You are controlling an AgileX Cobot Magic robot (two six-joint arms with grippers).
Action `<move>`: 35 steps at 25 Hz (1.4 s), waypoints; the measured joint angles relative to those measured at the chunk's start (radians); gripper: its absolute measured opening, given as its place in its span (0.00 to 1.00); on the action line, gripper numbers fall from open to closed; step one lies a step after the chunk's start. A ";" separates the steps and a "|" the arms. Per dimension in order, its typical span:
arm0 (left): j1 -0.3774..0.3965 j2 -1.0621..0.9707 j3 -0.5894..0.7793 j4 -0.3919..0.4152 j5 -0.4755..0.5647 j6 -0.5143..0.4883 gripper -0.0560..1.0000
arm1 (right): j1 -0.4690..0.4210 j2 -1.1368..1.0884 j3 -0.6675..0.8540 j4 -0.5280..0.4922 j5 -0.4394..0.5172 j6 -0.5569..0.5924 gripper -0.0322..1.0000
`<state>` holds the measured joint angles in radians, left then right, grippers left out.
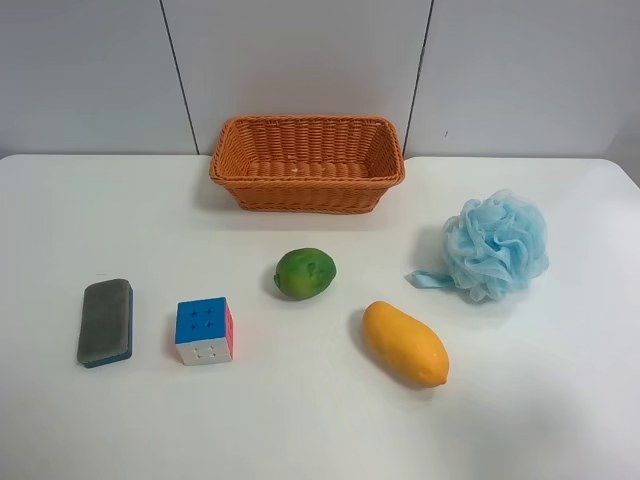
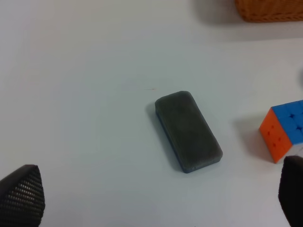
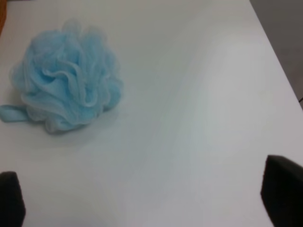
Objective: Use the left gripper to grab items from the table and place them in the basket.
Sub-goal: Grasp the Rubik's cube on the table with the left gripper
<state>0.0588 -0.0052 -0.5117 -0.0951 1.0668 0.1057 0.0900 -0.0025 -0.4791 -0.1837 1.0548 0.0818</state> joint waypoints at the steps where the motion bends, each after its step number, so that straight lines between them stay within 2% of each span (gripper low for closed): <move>1: 0.000 0.000 0.000 0.000 0.000 0.000 1.00 | 0.000 0.000 0.000 0.000 0.000 0.000 0.99; 28: 0.000 0.006 0.000 0.001 0.000 -0.010 1.00 | 0.000 0.000 0.000 0.000 0.000 0.000 0.99; 32: 0.000 0.114 -0.049 -0.008 0.010 -0.039 1.00 | 0.000 0.000 0.000 0.000 0.000 0.000 0.99; 35: 0.000 0.259 -0.137 -0.017 0.033 -0.045 1.00 | 0.000 0.000 0.000 0.000 0.000 0.000 0.99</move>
<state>0.0588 0.2540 -0.6482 -0.1120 1.1001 0.0605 0.0900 -0.0025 -0.4791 -0.1837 1.0548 0.0818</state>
